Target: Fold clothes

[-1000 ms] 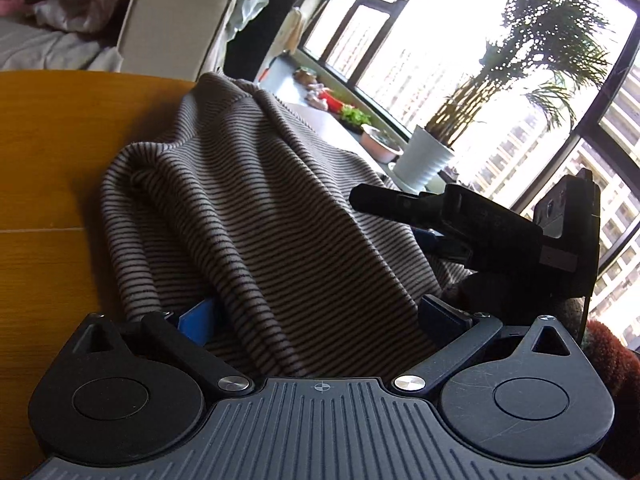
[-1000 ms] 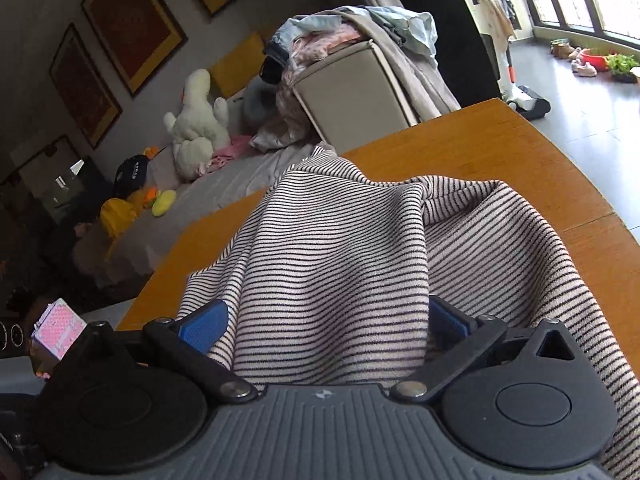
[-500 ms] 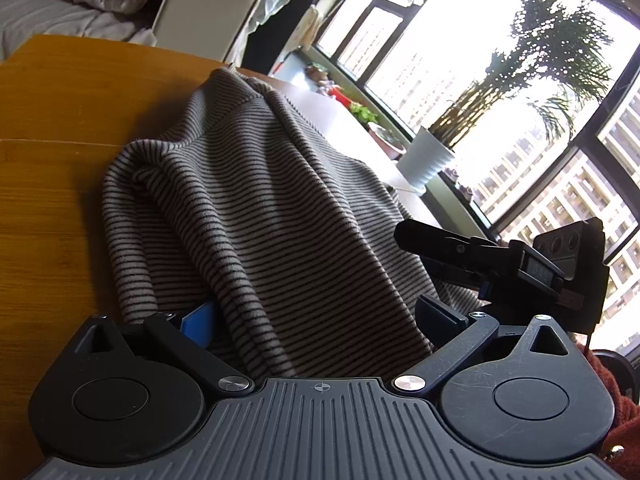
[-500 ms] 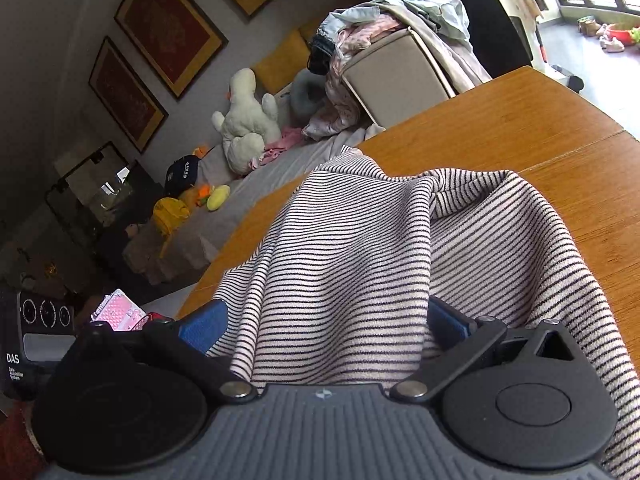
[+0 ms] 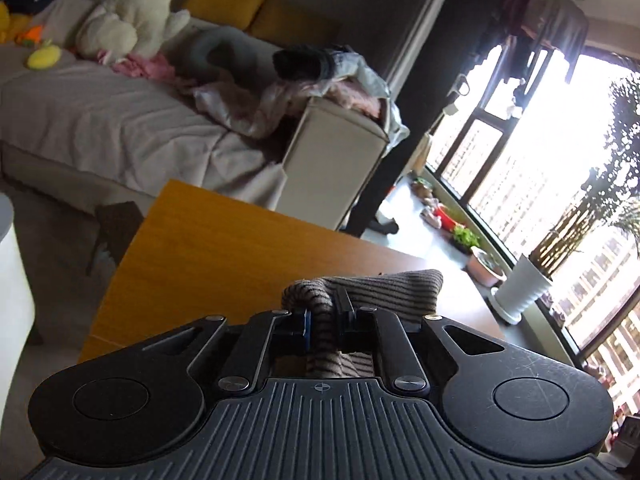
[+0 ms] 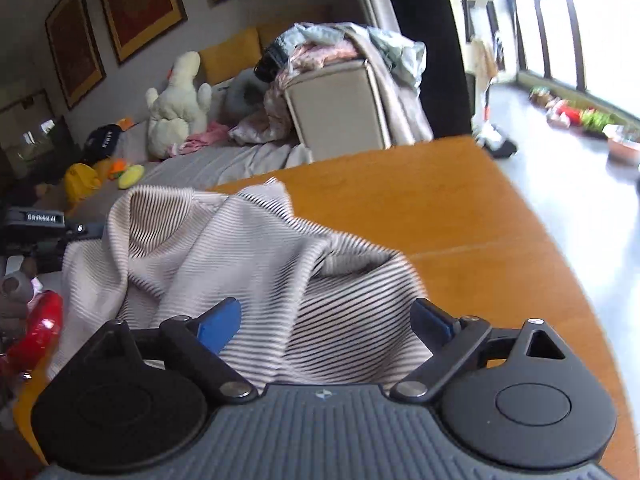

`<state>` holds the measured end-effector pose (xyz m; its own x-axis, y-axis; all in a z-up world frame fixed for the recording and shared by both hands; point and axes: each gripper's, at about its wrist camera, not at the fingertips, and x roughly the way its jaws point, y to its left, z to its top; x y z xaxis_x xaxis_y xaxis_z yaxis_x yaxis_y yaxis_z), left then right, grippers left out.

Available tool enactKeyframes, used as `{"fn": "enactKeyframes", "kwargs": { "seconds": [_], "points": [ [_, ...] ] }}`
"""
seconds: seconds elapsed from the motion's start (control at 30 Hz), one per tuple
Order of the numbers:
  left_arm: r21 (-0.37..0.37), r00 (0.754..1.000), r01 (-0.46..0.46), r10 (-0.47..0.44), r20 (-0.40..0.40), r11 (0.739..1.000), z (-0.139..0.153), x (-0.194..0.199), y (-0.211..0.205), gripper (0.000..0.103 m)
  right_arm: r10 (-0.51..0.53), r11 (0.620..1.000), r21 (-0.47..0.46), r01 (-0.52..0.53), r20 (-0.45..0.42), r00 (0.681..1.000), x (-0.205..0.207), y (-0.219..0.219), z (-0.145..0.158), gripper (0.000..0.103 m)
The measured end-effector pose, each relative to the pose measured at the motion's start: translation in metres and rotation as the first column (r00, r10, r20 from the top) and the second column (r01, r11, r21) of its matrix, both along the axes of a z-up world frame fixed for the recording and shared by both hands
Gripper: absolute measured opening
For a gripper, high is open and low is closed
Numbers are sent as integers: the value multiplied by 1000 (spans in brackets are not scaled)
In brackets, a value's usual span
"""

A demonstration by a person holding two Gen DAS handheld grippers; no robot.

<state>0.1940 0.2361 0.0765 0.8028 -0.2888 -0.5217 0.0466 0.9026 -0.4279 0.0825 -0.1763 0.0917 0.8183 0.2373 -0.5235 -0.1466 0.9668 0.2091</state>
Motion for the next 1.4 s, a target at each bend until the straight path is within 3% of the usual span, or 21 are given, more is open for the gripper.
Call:
{"fn": "enactKeyframes", "kwargs": {
  "seconds": [0.1,0.17,0.2,0.23,0.37,0.43,0.5,0.57,0.63,0.67,0.7,0.77,0.8,0.83,0.87,1.0,1.07,1.17,1.27,1.33,1.4],
  "points": [
    [17,996,-16,18,-85,1000,-26,10,14,22,68,991,-123,-55,107,992,3,31,27,91],
    [-22,994,-9,6,-113,1000,-36,8,19,39,145,976,-184,-119,140,979,12,60,37,91],
    [-50,993,1,-7,-120,999,-41,4,21,55,182,967,-207,-150,144,973,19,75,39,89],
    [-61,993,9,-16,-115,998,-41,0,21,63,211,959,-223,-177,139,968,28,89,38,88],
    [45,999,20,-18,-46,999,-21,-21,12,77,249,942,-254,-221,85,965,65,133,25,50],
    [117,1000,17,-17,-3,993,-8,-34,7,84,230,946,-240,-217,30,973,84,145,14,50],
    [175,998,30,-38,45,984,5,-43,0,88,211,942,-264,-207,-13,977,95,149,3,64],
    [225,994,38,-61,94,974,15,-44,-11,95,198,933,-297,-203,-49,979,103,152,-7,68],
    [286,988,55,-94,125,957,17,-34,-27,97,204,925,-313,-216,-73,976,106,150,-14,57],
    [320,987,61,-105,122,945,14,-24,-37,98,217,917,-325,-231,-78,973,104,144,-16,33],
    [343,988,72,-114,105,937,8,-12,-45,98,227,908,-346,-237,-68,971,101,138,-14,16],
    [379,990,97,-129,61,920,-6,14,-58,96,240,893,-387,-228,-16,971,93,119,1,9],
    [398,990,109,-135,37,911,-14,26,-62,75,228,892,-407,-197,29,973,89,107,14,5],
    [422,989,128,-145,9,897,-20,37,-65,29,206,892,-426,-152,85,975,87,91,28,4],
    [434,989,133,-147,-2,891,-22,44,-64,22,168,891,-445,-92,135,976,89,73,44,4],
    [498,993,95,-114,7,862,-27,66,-56,21,-18,863,-495,97,162,987,135,16,49,4],
    [539,996,68,-92,18,840,-29,78,-52,16,-73,843,-524,126,121,990,165,-3,24,5],
    [595,998,34,-62,27,803,-34,94,-50,16,-137,862,-491,124,11,991,195,-21,-20,5],
    [655,999,2,-29,31,756,-40,101,-55,13,-164,856,-495,149,14,986,202,-31,-44,6],
    [667,1000,-22,3,30,745,-40,103,-51,14,-165,889,-431,154,13,986,197,-41,-35,14],
    [636,999,-34,29,19,771,-34,102,-44,14,-166,901,-400,171,48,985,182,-48,-18,36]
  ]
}}
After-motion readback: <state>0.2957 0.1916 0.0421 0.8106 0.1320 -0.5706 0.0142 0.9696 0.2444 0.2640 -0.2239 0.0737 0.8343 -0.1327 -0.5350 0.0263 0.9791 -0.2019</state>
